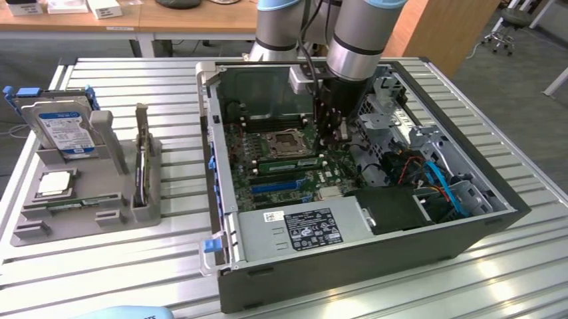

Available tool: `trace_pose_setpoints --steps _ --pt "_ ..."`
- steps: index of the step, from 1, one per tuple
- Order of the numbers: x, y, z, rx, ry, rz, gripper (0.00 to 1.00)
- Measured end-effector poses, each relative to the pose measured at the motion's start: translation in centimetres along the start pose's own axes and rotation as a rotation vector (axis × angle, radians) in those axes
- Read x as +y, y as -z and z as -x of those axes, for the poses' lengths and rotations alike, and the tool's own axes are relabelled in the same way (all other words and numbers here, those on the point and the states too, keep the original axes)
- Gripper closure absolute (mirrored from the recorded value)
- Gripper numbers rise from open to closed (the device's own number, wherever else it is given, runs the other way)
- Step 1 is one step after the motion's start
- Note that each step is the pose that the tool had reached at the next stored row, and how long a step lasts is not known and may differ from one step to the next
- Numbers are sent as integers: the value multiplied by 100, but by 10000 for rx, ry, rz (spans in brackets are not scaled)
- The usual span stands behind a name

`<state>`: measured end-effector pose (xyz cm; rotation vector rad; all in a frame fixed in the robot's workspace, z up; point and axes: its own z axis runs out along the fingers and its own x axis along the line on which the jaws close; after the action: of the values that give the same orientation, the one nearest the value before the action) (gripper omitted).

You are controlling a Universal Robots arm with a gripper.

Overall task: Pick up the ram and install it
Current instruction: 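Press down the ram until it locks into place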

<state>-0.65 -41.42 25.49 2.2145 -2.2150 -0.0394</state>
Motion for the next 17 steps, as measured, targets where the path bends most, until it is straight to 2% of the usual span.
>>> trace_pose_setpoints --steps 5,17 --pt "-2 -2 0 1 -1 1 90" --pt "-82 0 0 1 -1 1 90"
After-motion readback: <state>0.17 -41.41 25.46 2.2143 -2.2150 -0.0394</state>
